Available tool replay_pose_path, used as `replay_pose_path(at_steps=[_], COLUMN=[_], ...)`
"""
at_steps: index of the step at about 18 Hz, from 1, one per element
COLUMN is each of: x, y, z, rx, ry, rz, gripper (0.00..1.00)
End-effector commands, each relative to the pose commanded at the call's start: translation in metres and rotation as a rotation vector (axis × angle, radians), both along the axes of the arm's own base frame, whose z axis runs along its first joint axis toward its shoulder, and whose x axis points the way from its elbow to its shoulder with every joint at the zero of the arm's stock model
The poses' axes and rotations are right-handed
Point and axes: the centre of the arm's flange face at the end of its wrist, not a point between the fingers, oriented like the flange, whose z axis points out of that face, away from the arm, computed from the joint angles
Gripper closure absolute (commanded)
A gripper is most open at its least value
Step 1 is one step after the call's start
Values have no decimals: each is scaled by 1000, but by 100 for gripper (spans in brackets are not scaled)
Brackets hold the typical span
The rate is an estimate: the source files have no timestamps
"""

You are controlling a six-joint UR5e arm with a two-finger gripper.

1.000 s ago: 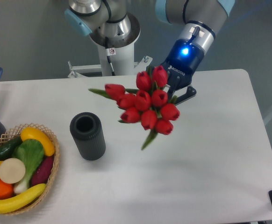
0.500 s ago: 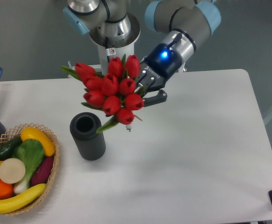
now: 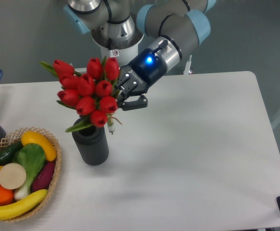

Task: Insert the flowers into the vase
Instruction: 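Carry the tulip bunch over the black vase, stems pointing down, then lower the tulip stems into the black vase opening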

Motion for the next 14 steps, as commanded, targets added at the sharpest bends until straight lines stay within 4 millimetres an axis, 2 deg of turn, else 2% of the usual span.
replay_pose_path(at_steps=[3,6,9,14], x=[14,18,30,29], y=[4,3,6,7], z=[7,11,3,-15], rx=[7,10,2,-20], ry=[12,17,4,-27], rz=[-21,-24,-43,-44], gripper=[75,76,76,75])
